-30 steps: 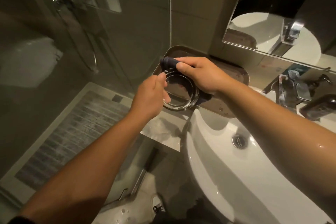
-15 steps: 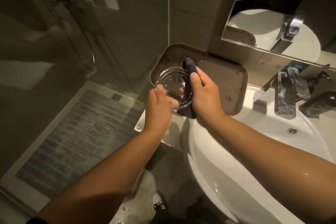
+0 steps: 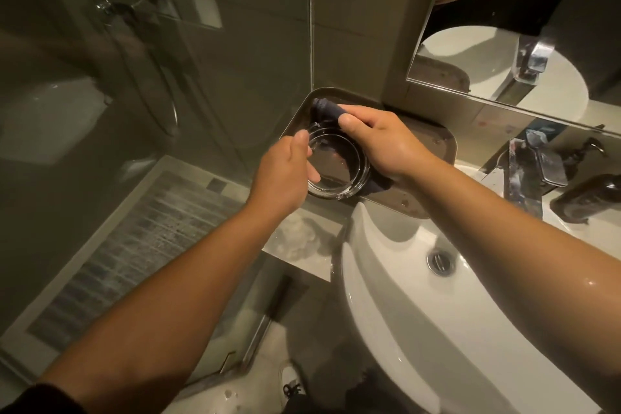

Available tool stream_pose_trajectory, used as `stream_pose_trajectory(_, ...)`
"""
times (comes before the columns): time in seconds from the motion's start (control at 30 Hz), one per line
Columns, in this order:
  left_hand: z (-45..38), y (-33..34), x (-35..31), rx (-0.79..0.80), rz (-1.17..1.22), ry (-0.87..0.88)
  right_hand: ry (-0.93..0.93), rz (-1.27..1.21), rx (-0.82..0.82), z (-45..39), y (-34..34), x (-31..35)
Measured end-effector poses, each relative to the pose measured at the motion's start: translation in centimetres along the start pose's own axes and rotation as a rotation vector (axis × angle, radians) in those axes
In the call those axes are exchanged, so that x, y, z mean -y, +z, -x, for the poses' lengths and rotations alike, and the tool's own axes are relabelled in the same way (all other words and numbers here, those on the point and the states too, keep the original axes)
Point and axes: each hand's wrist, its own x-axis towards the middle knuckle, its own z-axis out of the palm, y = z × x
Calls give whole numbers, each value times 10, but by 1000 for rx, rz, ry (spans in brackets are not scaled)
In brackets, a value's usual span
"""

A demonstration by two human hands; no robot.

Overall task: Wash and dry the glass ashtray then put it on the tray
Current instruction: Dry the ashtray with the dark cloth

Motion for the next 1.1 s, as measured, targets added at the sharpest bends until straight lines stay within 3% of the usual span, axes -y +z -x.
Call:
stream_pose_trajectory(0.37,24,40,2,-367,288,-229,21,-301,-593,33,62,-20)
stream_pose_trajectory(0.43,29,43,6,-363,325,-250,24,-306,-555,34,62,-21)
stream_pose_trajectory(0.53,31,29,17,-196,314,-269,41,-282,-394,32,45,-20)
stream_pose_trajectory(0.7,5,-7,11,170,179,-130,30,-106,-7,10,6,-5)
stream_pose_trajectory(0.8,-2,-12,4,202,90,-49,19,52,129,0,-5,4)
stream_pose_trajectory(0.93,-1,-10,3,56,1,21,-12,-29,38,1,5,2)
stream_pose_trajectory(1.1,8,3,11,-105,37,-46,24,-113,-198,14,27,-9)
